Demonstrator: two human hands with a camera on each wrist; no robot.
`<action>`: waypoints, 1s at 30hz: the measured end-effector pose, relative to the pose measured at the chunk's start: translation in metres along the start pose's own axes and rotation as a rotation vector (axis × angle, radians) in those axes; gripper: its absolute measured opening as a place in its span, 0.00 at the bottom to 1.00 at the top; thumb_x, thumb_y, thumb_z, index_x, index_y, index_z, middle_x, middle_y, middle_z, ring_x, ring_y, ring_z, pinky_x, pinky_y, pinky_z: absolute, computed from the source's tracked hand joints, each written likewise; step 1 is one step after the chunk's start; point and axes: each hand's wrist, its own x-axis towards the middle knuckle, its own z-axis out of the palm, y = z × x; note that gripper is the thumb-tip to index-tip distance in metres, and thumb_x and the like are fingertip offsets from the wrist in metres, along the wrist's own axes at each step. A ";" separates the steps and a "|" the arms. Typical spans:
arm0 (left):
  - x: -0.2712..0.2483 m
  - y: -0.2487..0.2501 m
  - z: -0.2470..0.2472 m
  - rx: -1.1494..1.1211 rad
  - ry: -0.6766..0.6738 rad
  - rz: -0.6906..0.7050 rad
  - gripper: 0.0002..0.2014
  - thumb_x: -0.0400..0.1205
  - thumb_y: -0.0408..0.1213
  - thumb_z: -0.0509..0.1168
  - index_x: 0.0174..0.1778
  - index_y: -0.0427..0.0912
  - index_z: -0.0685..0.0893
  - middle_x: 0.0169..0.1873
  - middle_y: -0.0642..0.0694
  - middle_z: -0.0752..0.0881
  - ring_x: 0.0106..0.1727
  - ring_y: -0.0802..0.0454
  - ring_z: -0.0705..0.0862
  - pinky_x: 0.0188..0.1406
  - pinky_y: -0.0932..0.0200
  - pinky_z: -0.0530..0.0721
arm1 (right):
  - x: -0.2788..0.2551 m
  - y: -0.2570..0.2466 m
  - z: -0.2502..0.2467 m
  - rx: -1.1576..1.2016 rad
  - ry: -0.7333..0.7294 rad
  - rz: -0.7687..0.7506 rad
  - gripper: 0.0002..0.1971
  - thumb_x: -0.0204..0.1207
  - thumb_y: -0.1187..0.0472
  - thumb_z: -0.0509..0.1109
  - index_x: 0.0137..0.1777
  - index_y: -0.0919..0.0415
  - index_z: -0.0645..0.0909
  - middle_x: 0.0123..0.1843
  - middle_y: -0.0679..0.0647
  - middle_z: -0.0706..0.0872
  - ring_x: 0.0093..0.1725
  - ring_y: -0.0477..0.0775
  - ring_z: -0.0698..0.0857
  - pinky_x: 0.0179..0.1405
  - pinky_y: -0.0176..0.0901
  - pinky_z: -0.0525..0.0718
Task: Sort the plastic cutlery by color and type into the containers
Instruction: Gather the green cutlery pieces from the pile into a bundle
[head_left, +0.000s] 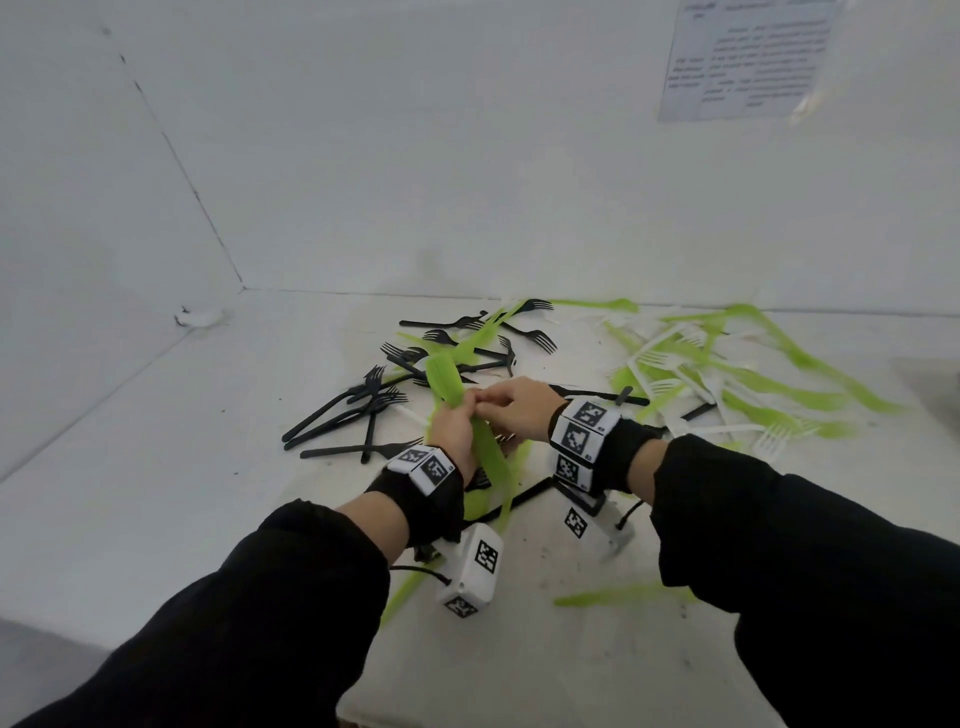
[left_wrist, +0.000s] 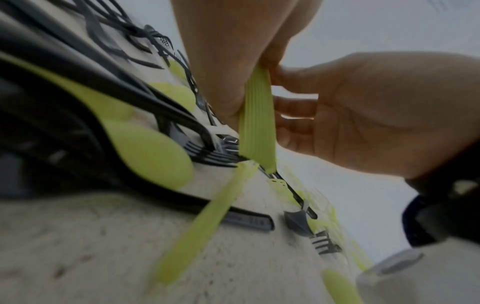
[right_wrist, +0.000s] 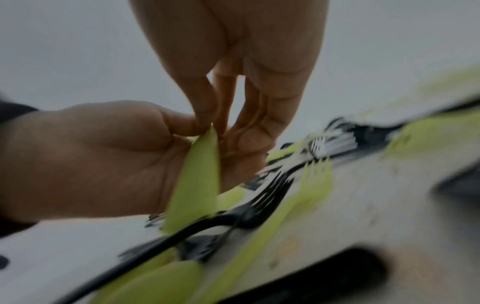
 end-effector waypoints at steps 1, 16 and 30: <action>0.000 0.000 0.002 0.021 0.001 0.005 0.11 0.89 0.38 0.50 0.50 0.41 0.77 0.43 0.41 0.83 0.34 0.43 0.83 0.37 0.48 0.83 | 0.000 0.001 -0.009 -0.039 0.005 0.001 0.14 0.80 0.55 0.63 0.62 0.57 0.83 0.45 0.52 0.87 0.37 0.46 0.85 0.33 0.32 0.82; 0.018 0.007 0.028 0.089 0.064 -0.058 0.06 0.86 0.38 0.57 0.45 0.42 0.75 0.35 0.44 0.77 0.26 0.48 0.73 0.28 0.58 0.75 | 0.049 0.115 -0.133 -0.915 -0.095 0.351 0.25 0.81 0.70 0.57 0.77 0.54 0.67 0.77 0.57 0.69 0.75 0.60 0.69 0.73 0.47 0.69; 0.027 -0.001 0.032 0.087 0.094 -0.104 0.05 0.86 0.37 0.57 0.46 0.43 0.76 0.35 0.43 0.78 0.25 0.48 0.74 0.29 0.56 0.77 | 0.050 0.126 -0.147 -0.702 -0.092 0.226 0.28 0.72 0.78 0.58 0.72 0.58 0.70 0.65 0.55 0.82 0.53 0.54 0.80 0.39 0.34 0.75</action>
